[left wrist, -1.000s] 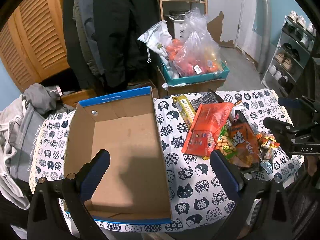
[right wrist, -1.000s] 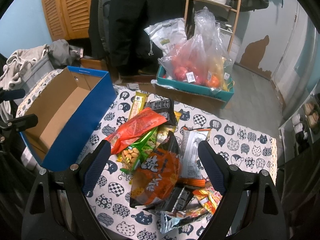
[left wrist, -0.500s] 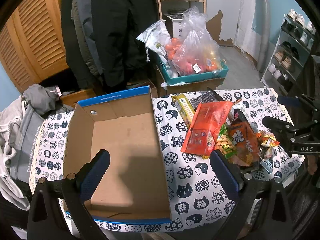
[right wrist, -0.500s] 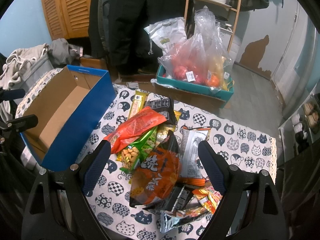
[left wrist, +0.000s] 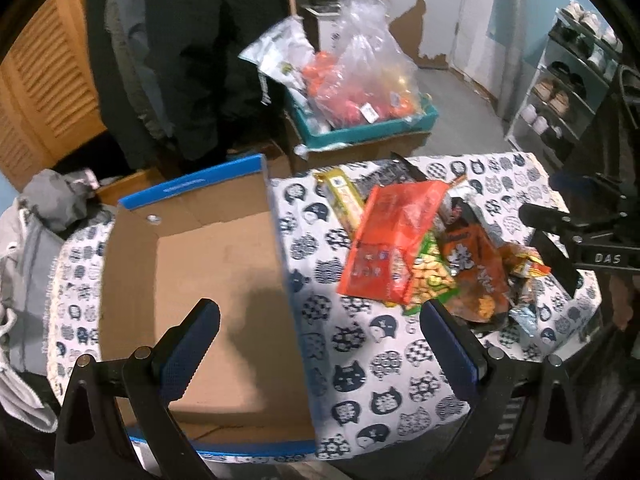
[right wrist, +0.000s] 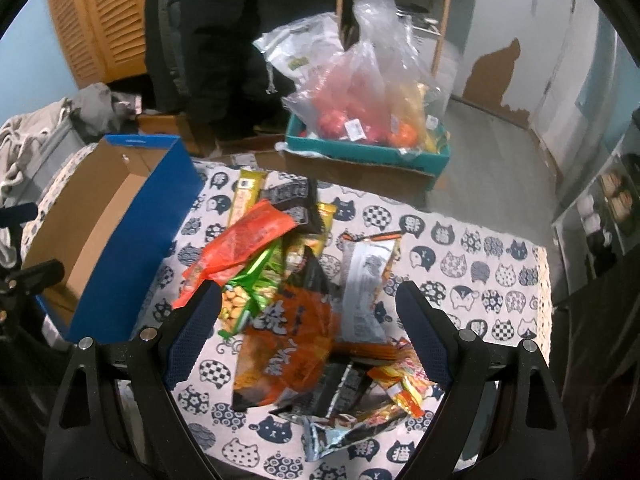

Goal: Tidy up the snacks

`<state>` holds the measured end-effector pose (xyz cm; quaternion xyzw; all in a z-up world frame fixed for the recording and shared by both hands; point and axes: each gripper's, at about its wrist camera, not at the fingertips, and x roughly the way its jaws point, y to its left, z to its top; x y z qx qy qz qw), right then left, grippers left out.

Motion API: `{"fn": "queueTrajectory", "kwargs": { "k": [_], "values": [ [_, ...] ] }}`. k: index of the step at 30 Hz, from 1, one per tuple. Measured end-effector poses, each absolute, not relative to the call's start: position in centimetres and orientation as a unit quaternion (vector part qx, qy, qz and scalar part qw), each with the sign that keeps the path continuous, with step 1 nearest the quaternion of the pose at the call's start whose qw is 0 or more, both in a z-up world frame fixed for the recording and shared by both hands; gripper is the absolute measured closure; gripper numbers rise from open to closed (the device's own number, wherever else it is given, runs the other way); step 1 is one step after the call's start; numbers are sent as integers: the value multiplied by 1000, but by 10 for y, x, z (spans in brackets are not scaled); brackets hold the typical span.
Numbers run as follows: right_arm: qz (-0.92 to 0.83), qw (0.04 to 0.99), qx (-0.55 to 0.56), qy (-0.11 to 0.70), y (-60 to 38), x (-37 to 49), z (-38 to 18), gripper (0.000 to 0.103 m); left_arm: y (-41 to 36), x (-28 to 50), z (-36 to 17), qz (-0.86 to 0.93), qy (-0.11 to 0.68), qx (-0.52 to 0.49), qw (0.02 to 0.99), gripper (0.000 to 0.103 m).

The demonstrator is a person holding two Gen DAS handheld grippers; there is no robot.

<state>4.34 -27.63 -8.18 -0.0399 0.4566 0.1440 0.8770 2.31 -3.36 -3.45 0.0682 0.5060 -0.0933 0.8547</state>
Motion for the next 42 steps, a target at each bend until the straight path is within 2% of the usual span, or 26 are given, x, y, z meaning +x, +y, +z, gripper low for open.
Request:
{"fn": "queueTrajectory", "kwargs": {
  "k": [8,17,23,42],
  "values": [
    [137,855,-4,501,-288,57,-104,16,-63,44,-36,-122,523,84,840,2],
    [135,822,44,552,-295,71,-139,16,-81,79,-71,-138,563,82,811,2],
    [133,811,33,569,-289,79,-158,16,-88,102,-102,-146,601,60,784,2],
    [150,782,33,604,-267,105,-213,16,-106,136,-155,-151,619,82,766,2]
  ]
}}
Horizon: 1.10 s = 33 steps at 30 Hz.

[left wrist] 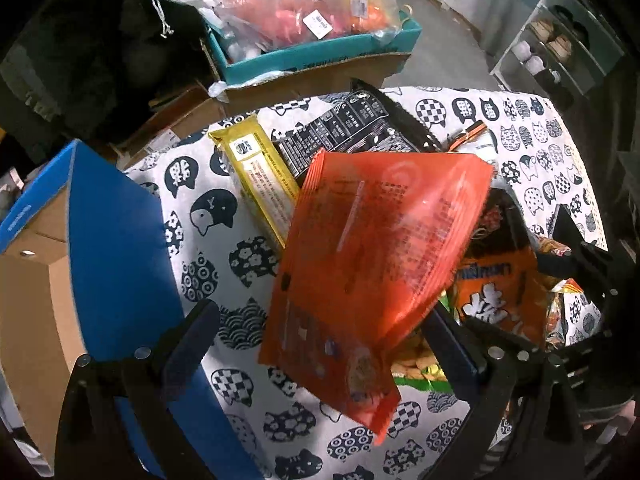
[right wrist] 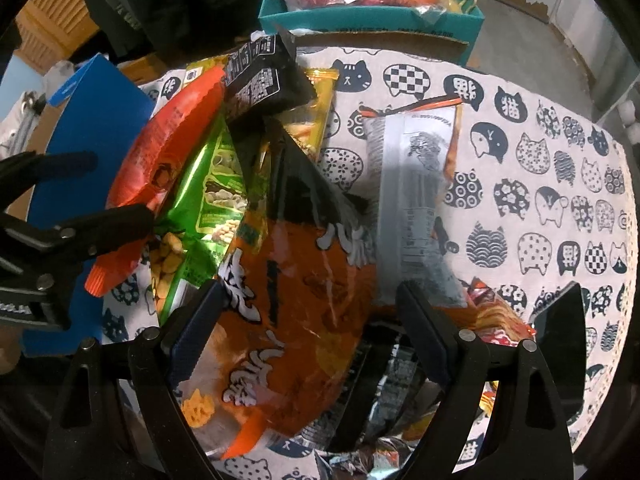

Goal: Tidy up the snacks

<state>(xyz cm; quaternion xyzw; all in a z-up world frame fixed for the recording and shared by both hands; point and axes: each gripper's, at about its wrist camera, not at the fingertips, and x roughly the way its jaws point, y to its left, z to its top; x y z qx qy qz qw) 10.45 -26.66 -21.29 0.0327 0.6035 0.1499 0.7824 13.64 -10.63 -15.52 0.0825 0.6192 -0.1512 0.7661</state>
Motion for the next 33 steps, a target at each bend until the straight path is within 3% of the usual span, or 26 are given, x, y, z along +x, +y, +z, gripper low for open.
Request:
{"fn": "queueTrajectory", "kwargs": {
  "k": [3,6,8,15,18,25,33],
  "values": [
    [154,779,41,607,-265,109,-219,16,-101,139,-161,-170,625,51,760,3],
    [153,777,38,610,-264,116,-226,17,-97,140,-165,-189,631,14,752,16],
    [156,775,46,611,-262,118,-230,23,-92,142,-167,-203,636,-16,744,33],
    [160,781,48,602,-262,125,-232,43,-98,136,-158,-213,619,-9,756,58],
    [162,786,47,595,-264,126,-230,48,-101,132,-150,-206,607,15,767,75],
    [163,800,25,577,-255,114,-214,52,-97,119,-137,-204,588,27,782,82],
    [157,825,-5,543,-241,110,-190,52,-88,99,-116,-183,557,43,809,82]
  ]
}}
